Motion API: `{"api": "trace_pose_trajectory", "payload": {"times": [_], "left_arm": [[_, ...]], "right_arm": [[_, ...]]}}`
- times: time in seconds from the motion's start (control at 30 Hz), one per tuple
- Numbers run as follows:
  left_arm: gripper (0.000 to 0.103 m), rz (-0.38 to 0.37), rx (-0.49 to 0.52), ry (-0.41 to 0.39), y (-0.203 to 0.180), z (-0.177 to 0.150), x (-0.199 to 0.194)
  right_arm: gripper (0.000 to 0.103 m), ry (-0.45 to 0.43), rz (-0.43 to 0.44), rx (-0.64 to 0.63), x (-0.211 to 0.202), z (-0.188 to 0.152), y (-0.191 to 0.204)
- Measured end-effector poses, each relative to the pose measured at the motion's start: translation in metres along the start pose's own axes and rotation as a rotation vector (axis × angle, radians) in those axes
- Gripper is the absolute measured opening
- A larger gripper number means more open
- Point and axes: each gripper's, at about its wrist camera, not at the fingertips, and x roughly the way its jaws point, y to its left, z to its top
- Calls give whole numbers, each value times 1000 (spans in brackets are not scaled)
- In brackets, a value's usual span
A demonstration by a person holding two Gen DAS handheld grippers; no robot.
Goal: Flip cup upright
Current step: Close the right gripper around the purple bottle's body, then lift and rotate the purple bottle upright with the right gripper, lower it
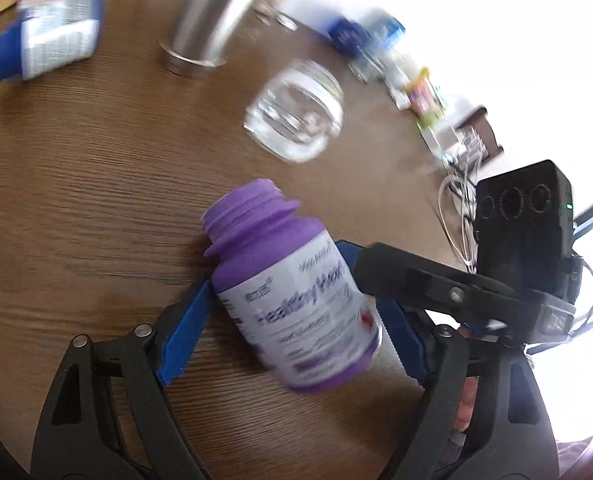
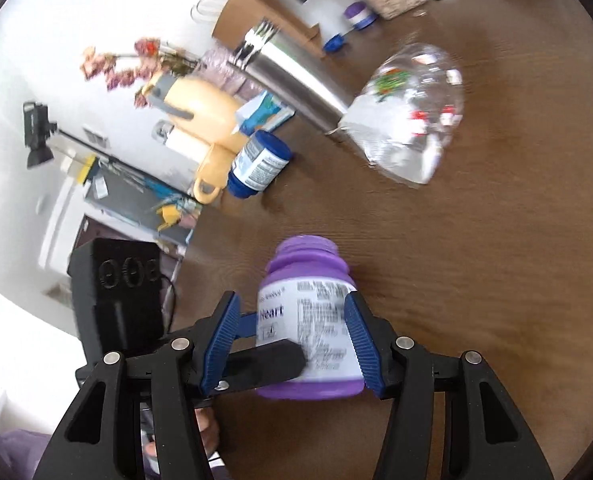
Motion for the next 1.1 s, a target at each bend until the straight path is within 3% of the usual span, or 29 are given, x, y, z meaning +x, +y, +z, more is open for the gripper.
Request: {"api": "trace_pose_trajectory", "payload": {"times": [0.1, 0.13, 0.17, 0.3, 0.4, 0.53, 0.67, 0.73, 0.83, 0.9, 0.93, 1.0, 1.07, 1.1], "left_arm": [[77, -41, 70, 55, -20, 6, 21], [71, -55, 98, 77, -29, 7, 28], [63, -14, 149, 100, -38, 6, 37], [62, 78, 311, 133, -74, -3, 55], [61, 102, 387, 62, -89, -12, 52], [62, 162, 474, -32, -102, -17, 43], [62, 135, 536, -69, -115, -12, 46], [62, 161, 559, -97, -121, -12, 48], [62, 137, 527, -98, -112, -5, 55], [64, 141, 522, -101, -110, -2, 57], [75, 144, 525, -95, -110, 0, 56], [85, 156, 509, -94, -107, 3, 56], [86, 167, 474, -96, -103, 11, 58], [86, 183, 457, -94, -101, 14, 60]], "right_arm": [[58, -44, -45, 40, -22, -8, -8], [58, -56, -63, 50, -30, -10, -12], [60, -65, -74, 55, -36, -10, -15], [60, -93, -99, 94, -60, -13, -28], [63, -88, -121, 98, -73, -14, -33], [79, -62, -54, 94, -77, -10, -32], [78, -3, -61, 76, -58, -4, -32], [72, -16, -72, 64, -54, 0, -30], [72, -22, -122, 22, -52, 5, -24], [72, -26, -160, -18, -50, 9, -20], [72, -40, -217, -50, -51, 12, -17], [72, -87, -372, -159, -56, 18, -8], [72, -186, -566, -321, -62, 25, 7], [72, -211, -605, -364, -63, 27, 9]]}}
